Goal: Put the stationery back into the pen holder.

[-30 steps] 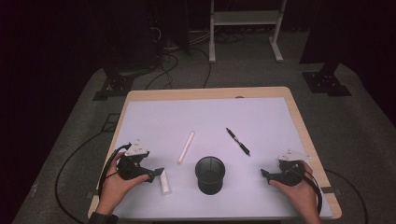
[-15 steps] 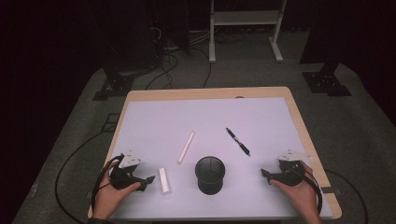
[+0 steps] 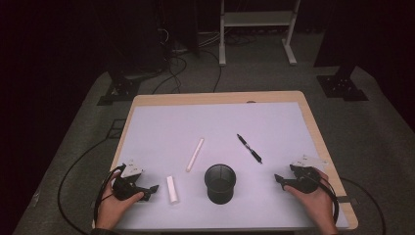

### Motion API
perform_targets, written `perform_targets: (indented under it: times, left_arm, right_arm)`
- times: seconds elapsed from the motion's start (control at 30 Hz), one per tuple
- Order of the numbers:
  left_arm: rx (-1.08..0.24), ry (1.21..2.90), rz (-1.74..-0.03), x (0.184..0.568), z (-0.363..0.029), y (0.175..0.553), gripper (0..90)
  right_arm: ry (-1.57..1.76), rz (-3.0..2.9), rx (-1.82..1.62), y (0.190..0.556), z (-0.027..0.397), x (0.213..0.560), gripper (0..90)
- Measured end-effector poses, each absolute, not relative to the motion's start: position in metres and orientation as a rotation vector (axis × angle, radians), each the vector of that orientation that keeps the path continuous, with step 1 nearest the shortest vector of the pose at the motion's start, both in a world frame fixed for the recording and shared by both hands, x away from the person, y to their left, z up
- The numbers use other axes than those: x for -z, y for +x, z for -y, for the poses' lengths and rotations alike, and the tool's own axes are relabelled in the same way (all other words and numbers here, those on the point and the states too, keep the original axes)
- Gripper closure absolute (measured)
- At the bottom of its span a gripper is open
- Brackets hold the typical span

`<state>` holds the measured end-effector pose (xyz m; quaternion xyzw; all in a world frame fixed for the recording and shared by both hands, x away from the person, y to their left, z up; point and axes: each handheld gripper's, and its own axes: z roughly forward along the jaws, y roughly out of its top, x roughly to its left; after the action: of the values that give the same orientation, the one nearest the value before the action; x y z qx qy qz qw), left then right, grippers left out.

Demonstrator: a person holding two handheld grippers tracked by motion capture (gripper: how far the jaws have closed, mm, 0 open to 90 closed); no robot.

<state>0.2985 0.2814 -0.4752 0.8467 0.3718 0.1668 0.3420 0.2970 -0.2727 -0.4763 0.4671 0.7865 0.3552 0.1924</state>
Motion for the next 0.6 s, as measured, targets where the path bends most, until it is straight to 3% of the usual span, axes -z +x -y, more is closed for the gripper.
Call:
perform_targets:
  times: [0.6]
  left_arm:
    - [-0.443, 2.188, -0.967, 0.478, -0.282, 0.298, 5.2]
  right_arm:
    - [1.282, -2.233, -1.059, 0.316, 0.264, 0.458, 29.3]
